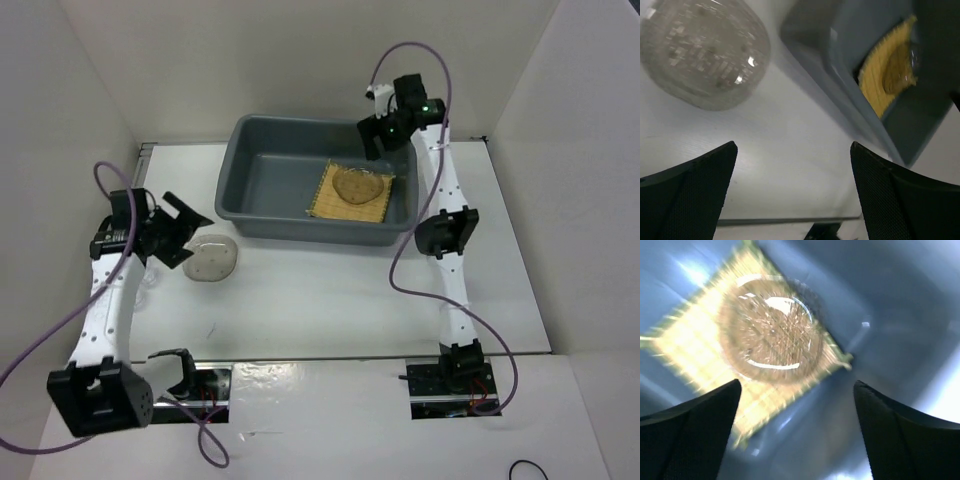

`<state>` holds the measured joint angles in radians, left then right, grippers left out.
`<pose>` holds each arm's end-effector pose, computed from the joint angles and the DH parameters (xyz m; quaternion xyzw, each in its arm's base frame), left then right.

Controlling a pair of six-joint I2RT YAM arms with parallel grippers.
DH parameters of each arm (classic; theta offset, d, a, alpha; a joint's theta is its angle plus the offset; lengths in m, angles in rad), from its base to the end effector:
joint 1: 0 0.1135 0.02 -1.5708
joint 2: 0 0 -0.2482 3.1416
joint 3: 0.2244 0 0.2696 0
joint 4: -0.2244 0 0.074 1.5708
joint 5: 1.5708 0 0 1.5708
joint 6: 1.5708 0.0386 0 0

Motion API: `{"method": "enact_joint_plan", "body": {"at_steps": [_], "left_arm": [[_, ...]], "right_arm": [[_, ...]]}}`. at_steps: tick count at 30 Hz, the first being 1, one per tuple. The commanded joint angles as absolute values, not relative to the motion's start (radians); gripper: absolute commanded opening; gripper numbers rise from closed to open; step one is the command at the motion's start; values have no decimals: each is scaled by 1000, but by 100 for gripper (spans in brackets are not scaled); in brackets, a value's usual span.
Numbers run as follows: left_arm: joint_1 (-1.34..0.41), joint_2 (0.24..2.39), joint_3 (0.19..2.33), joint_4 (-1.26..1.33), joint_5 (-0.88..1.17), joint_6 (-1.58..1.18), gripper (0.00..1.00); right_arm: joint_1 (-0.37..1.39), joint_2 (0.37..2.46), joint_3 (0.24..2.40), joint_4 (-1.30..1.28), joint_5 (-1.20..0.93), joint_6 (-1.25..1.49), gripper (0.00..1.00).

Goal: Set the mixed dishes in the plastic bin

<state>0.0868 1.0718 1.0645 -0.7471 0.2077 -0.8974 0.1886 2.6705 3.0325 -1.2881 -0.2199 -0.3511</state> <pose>0.2457 0.0134 0.3130 -0.3950 0.8240 -0.2431 0.3253 0.5218 0.1082 0.2861 -0.2848 0.8994 0.0782 0.3223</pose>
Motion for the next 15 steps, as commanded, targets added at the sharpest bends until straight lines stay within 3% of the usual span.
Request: {"method": "enact_joint_plan", "body": {"at_steps": [1,5,15], "left_arm": [[276,1171,947,-580,376,-922,100],[374,1333,980,-580,414,-796,100],[351,1583,1114,-589,158,-580,100]], "right_arm": [[222,2384,2998,-1292,-189,-342,98],[262,2249,2884,-1292,-106,-351,98],[273,2069,2711,-1292,-52,-360,98]]}}
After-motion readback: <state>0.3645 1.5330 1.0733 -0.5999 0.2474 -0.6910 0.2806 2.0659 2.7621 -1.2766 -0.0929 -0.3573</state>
